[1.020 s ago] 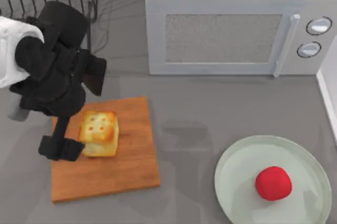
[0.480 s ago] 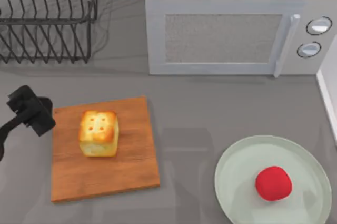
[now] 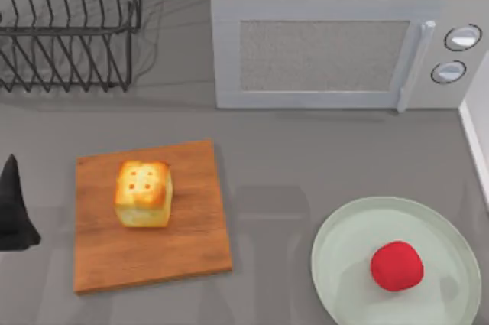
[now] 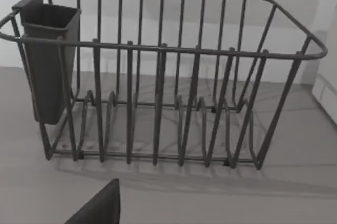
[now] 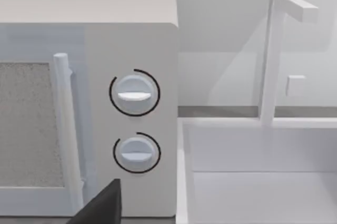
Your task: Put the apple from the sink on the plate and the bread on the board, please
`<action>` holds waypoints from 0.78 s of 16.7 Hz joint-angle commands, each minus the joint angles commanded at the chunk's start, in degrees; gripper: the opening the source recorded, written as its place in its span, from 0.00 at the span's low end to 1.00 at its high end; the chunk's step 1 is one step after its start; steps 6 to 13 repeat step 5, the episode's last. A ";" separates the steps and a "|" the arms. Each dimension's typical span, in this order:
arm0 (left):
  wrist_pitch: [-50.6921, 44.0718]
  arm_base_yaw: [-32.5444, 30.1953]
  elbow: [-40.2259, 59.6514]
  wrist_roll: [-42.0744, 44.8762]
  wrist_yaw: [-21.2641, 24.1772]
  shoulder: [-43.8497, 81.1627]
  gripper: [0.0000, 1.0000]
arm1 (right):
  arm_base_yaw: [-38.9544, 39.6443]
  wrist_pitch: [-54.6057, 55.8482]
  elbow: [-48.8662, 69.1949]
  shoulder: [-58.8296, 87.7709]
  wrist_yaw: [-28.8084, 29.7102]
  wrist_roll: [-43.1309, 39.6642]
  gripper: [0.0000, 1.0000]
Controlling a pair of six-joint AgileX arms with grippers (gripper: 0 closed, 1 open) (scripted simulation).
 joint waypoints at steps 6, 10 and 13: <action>2.98 1.80 -2.28 4.11 -0.36 -3.57 1.00 | 0.00 0.00 0.00 0.00 0.00 0.00 1.00; 2.98 1.80 -2.28 4.11 -0.36 -3.57 1.00 | 0.00 0.00 0.00 0.00 0.00 0.00 1.00; 2.98 1.80 -2.28 4.11 -0.36 -3.57 1.00 | 0.00 0.00 0.00 0.00 0.00 0.00 1.00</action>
